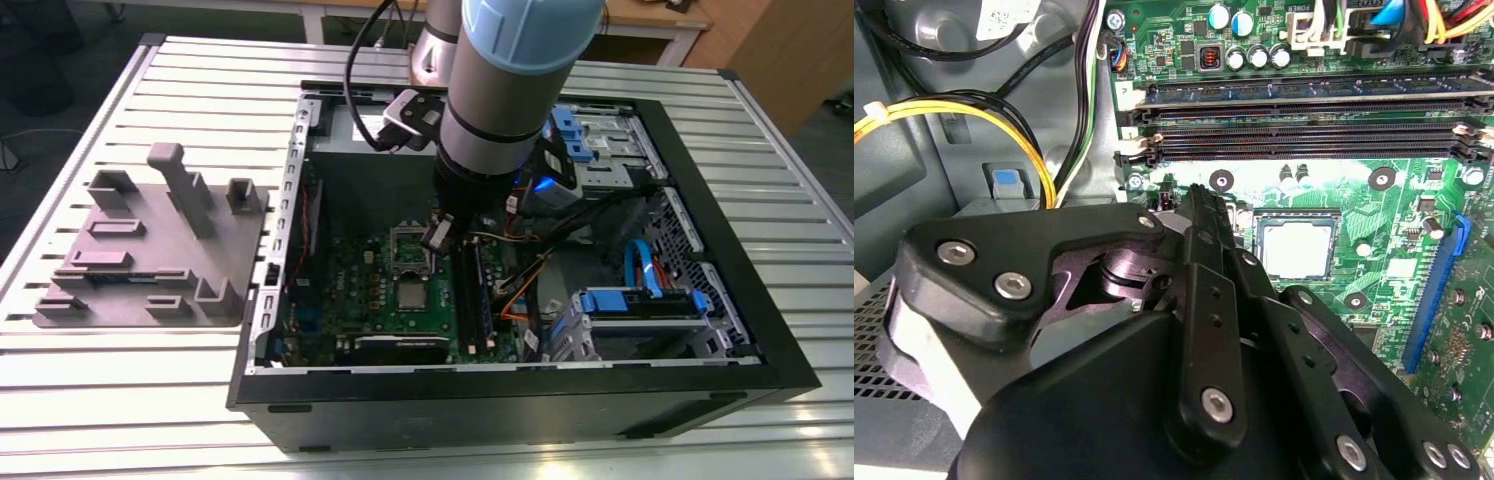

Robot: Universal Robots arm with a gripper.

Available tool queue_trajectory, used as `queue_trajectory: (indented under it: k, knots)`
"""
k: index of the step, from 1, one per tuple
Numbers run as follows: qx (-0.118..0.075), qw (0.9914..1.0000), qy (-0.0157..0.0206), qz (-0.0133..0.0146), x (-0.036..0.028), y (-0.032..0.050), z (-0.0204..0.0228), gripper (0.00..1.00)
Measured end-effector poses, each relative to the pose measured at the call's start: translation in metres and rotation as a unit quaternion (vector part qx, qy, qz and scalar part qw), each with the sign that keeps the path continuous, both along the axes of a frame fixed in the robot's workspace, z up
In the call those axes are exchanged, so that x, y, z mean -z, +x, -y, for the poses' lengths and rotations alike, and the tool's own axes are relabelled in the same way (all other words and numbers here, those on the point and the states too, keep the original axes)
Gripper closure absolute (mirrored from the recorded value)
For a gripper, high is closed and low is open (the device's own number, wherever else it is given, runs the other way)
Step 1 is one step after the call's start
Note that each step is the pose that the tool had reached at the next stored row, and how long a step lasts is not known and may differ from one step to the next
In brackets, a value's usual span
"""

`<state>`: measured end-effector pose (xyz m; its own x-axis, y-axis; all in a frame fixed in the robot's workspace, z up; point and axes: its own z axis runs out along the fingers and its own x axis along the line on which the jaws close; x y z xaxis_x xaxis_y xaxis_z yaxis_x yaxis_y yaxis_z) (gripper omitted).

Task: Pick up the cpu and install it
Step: 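Close the cpu cover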

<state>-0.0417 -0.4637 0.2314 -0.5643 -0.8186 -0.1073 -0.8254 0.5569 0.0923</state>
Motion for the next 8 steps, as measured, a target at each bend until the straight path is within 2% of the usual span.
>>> queue_trajectory:
  k: [8]
  knots:
    - [0.0,1.0,0.0,0.0,0.0001,0.0,-0.0001,0.89]
